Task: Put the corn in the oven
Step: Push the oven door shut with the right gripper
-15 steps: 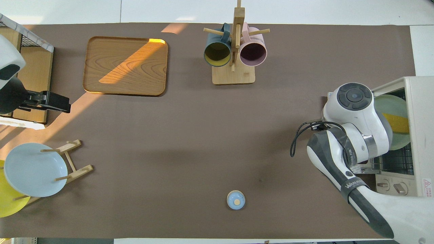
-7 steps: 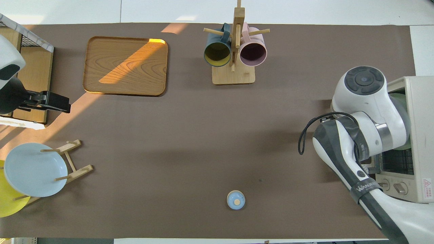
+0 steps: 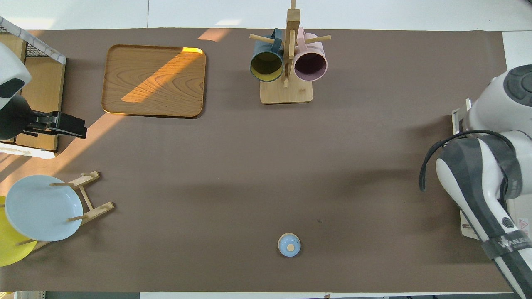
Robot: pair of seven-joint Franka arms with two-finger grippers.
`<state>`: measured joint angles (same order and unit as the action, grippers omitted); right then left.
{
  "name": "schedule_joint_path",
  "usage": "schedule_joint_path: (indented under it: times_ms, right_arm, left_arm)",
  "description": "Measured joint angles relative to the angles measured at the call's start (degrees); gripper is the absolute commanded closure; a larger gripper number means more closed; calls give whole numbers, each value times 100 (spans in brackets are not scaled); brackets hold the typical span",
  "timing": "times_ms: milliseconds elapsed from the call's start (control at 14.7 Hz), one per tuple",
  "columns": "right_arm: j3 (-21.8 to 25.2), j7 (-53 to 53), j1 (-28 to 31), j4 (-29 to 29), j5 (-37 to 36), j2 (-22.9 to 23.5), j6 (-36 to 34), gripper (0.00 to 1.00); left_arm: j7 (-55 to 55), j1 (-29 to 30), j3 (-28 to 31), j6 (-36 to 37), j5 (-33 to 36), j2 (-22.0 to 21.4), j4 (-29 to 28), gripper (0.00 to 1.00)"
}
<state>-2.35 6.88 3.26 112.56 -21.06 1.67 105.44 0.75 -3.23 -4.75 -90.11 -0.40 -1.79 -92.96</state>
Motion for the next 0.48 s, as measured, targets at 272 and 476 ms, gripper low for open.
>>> schedule_joint_path:
  times_ms: [272,476]
  right_arm:
    - [67,261,185,-46,-76,-47,5,75]
    - [70,264,187,-73,-11,-46,1,48]
  left_arm:
    - [0,0,0,0,0,0,0,0]
    - [0,0,0,0,0,0,0,0]
